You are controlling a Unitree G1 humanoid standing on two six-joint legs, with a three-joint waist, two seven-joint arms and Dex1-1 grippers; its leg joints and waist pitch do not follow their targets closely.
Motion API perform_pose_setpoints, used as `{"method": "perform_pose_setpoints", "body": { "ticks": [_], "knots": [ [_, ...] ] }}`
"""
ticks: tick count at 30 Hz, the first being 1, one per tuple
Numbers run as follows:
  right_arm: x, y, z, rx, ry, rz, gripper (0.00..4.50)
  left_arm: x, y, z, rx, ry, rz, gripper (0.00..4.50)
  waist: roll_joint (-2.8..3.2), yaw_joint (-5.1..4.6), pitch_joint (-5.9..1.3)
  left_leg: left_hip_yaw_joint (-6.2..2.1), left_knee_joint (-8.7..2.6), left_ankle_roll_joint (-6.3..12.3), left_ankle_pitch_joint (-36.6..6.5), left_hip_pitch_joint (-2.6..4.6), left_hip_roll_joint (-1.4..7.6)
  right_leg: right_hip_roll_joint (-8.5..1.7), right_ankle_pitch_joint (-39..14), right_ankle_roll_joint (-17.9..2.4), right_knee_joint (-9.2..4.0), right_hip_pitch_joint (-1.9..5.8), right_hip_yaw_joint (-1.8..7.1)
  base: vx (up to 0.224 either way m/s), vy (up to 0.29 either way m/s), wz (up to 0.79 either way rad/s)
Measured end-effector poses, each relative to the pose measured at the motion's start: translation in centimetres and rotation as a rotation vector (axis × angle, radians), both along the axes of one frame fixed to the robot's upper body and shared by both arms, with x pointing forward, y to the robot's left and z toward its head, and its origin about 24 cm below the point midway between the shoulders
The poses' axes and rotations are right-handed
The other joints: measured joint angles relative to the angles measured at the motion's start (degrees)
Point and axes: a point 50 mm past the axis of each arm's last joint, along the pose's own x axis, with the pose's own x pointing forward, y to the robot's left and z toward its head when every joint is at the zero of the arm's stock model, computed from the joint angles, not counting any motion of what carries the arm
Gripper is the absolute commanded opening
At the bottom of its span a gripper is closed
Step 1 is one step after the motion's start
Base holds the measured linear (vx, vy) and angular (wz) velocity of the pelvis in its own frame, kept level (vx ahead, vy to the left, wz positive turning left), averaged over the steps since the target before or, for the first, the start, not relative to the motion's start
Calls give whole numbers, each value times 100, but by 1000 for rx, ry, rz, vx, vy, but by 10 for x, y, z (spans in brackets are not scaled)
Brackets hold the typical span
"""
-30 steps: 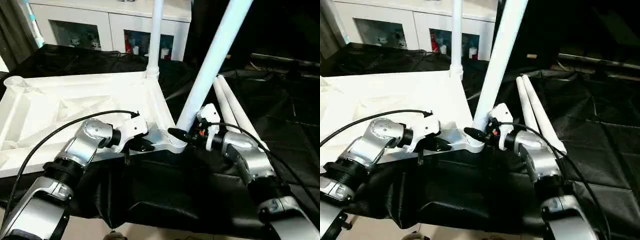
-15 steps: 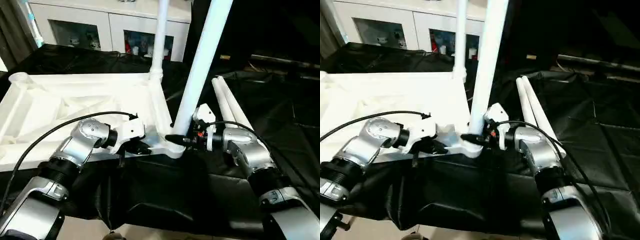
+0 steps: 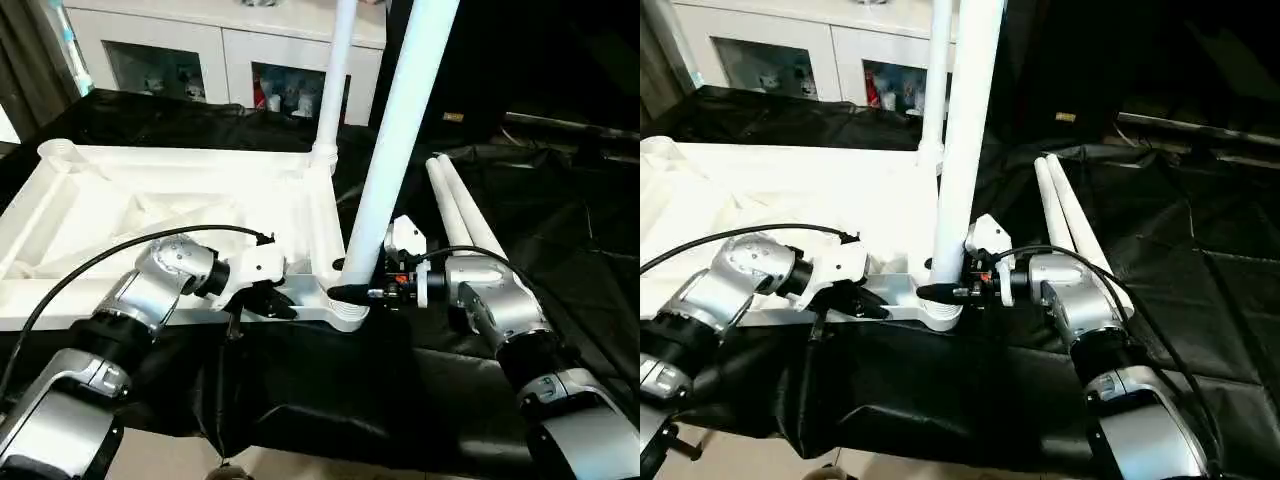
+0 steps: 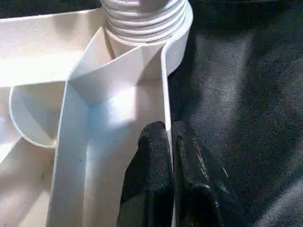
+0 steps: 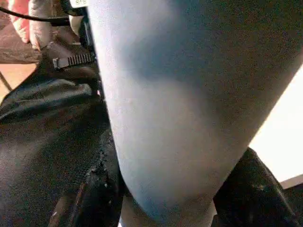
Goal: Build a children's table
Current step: Insert table leg to table base
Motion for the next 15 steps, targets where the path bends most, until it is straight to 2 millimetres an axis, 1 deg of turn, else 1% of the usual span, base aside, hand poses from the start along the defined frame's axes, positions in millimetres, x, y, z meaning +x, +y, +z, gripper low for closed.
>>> {"method": "perform_pose_setpoints", "body": {
  "ticks": [2,3,4,6,7,8,9,11,13,15],
  "knots": [
    [2,1,-3,5,5,-47,198,2,-1,-2,4,-1,29,0,10,-5,6,-1,0,0,0,37,-1,0,-13,21,-4,28,-1,0,0,0],
    [5,2,-5,10,8,-105,198,5,-2,-3,9,-6,63,0,18,-19,17,-4,1,0,0,72,-2,0,-17,29,-5,52,-2,0,0,0],
    [8,4,-7,18,10,-167,198,7,-3,-4,5,-4,102,0,28,-34,26,-6,2,0,0,88,-2,-3,-21,34,-9,61,-8,-54,3,-7],
    [16,8,-8,26,-2,-314,198,15,-8,-4,-2,-5,187,0,50,-91,54,-42,9,0,-1,83,-2,-8,-23,37,-55,62,-54,-65,15,-14],
    [19,8,-7,21,-11,-359,198,17,-9,-3,-2,-10,211,0,68,-117,66,-66,3,0,-1,76,-3,-8,-23,37,-97,66,-81,-61,33,-18],
    [23,9,-7,19,-17,-428,198,20,-13,-4,-13,-2,256,0,90,-157,77,-106,-4,0,-1,59,-6,-20,-22,37,-163,76,-147,0,0,0],
    [25,10,-8,21,-17,-481,198,22,-16,-4,-18,0,285,0,93,-171,80,-124,-11,0,-1,48,-5,-28,-22,36,-199,80,-185,0,0,0],
    [31,16,-7,19,-9,-590,198,27,-20,-5,-24,7,355,0,101,-216,85,-128,-8,1,-1,46,-13,-54,-22,36,-218,73,-217,0,0,0],
    [34,23,-8,13,-1,-663,198,31,-22,-5,-17,5,397,0,106,-256,89,-127,-7,2,-1,50,-18,-99,-22,36,-231,75,-274,0,0,0],
    [40,34,-7,7,17,-764,198,35,-25,-5,-7,-11,447,0,137,-308,108,-153,-11,2,-2,64,-8,-126,-22,36,-302,112,-373,0,0,0]
  ]
}}
